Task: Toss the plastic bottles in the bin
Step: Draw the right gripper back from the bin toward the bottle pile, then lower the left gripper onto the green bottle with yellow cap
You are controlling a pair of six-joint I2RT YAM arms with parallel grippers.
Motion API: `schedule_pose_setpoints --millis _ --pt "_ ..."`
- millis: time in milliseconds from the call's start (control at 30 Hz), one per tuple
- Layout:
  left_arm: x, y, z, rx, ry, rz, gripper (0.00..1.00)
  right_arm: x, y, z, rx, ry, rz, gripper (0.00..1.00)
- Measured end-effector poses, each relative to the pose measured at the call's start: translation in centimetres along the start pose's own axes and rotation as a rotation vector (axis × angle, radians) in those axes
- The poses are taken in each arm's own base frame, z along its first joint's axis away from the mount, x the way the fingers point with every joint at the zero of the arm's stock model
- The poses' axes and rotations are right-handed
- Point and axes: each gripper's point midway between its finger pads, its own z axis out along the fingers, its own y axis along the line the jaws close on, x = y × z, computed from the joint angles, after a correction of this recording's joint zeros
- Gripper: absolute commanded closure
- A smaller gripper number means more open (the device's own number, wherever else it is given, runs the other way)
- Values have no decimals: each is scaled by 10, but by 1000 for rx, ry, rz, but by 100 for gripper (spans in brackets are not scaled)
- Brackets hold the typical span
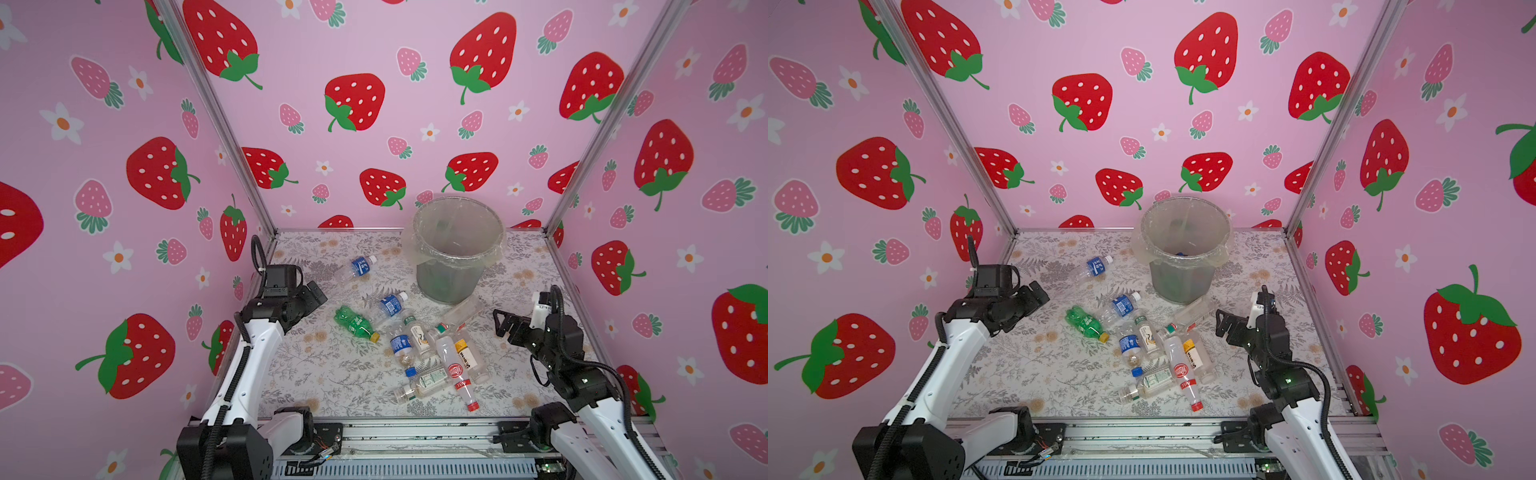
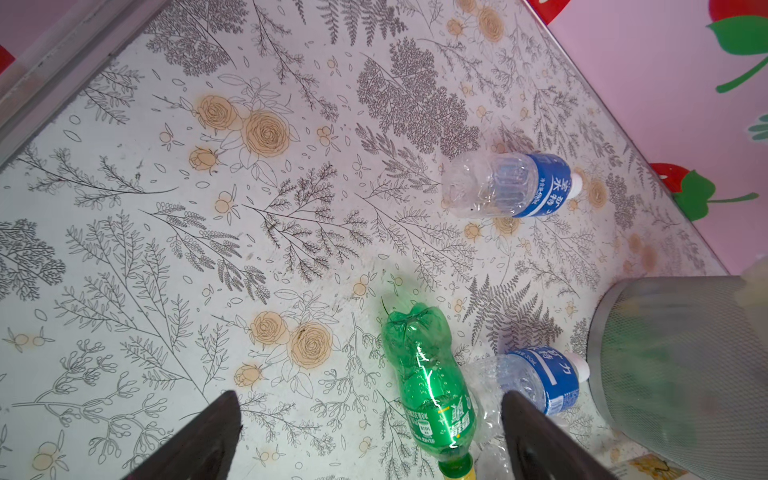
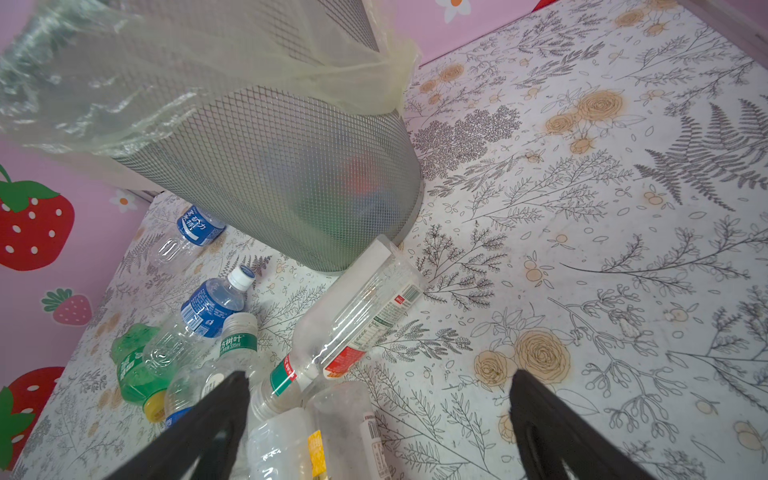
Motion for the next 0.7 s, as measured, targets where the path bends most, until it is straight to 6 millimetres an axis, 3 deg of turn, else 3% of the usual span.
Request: schedule_pose_setpoints --millis 200,467,700 --pt "31 -9 0 27 31 17 1 2 2 -3 -18 -5 -1 1" --pt "46 -28 -6 56 29 16 1 9 1 -1 -31 6 3 1" --pt "70 -38 5 16 73 31 1 19 -4 3 -22 26 5 1"
